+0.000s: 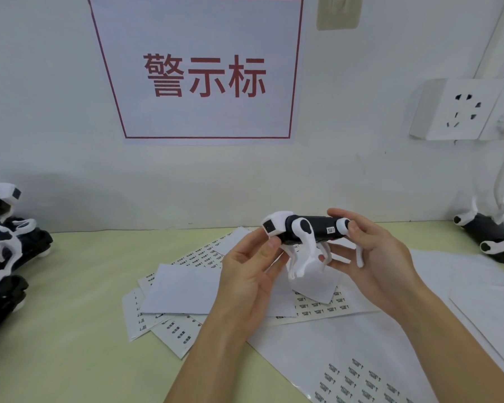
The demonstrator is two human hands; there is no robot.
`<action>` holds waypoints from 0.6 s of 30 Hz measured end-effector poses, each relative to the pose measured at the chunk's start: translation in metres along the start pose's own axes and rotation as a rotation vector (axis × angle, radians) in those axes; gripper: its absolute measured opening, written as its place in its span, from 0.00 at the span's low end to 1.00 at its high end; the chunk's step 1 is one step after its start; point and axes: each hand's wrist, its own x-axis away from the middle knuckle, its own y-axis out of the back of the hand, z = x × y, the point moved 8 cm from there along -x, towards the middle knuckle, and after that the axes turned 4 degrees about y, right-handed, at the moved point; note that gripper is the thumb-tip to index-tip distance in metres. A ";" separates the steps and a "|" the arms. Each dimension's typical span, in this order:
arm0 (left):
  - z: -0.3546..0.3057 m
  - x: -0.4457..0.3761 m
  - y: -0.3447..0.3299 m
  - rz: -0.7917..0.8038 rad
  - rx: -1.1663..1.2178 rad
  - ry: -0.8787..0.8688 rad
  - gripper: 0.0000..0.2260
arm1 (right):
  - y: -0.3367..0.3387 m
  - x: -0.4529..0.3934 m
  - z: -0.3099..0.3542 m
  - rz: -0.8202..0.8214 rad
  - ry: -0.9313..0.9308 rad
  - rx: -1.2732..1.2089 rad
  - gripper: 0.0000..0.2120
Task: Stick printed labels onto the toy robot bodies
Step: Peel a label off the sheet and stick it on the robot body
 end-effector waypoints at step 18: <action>0.006 0.000 0.004 -0.112 -0.063 0.063 0.23 | 0.000 0.005 0.014 0.241 0.043 0.248 0.11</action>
